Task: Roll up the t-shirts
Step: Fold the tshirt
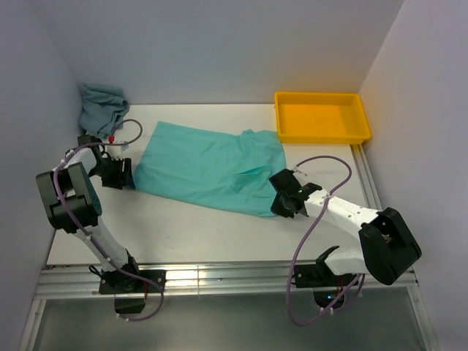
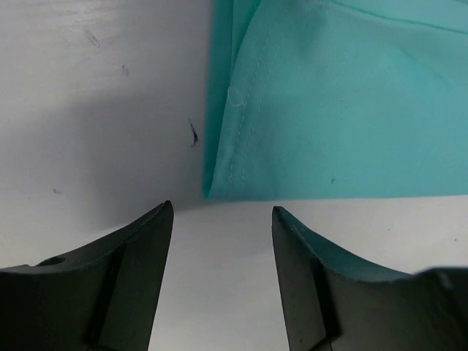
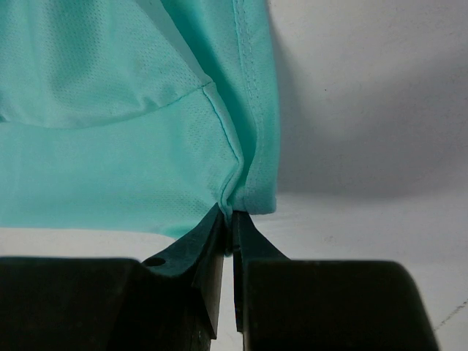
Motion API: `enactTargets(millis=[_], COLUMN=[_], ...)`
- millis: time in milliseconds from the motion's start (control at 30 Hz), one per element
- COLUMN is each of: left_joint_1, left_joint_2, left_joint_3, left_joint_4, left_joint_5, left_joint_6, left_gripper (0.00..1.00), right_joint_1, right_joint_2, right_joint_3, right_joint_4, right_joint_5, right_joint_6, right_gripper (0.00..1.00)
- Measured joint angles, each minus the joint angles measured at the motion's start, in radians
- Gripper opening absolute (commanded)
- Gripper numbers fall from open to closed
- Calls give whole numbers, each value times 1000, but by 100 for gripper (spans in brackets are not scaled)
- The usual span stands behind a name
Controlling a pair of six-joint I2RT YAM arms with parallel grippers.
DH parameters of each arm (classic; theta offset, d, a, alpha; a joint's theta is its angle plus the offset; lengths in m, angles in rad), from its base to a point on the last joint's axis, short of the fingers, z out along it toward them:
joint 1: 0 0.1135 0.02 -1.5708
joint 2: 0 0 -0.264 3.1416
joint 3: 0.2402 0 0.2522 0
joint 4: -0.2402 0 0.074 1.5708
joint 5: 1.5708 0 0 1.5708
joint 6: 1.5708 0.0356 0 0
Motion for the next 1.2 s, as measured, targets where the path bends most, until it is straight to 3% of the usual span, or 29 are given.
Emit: enactTargets(millis=[267,500,700,833,1200], left_joint_1=[0,-14,-44,-51,-42], left_joint_2=[83,124,136,137,25], left_joint_3=[90,131,135,134,69], left_joint_4=[-12,-11,-16,-24,-92], left_joint_5=[24,46,48,44,-25], left_joint_6=[-51,-87,-101,-93,-40], left_gripper=[60,47,15,0,0], right_joint_1=[-11,-36,-50,-57,-61], right_joint_2=[15,16,16,16,8], right_joint_3=[0,0,0,0,6], right_joint_4=[15,31,34,34,6], right_joint_5=[-4,-8,-9,-10,-18], right_joint_6=[-35,-67,-83,-91,-104], right_gripper=[13,13,13,13,12])
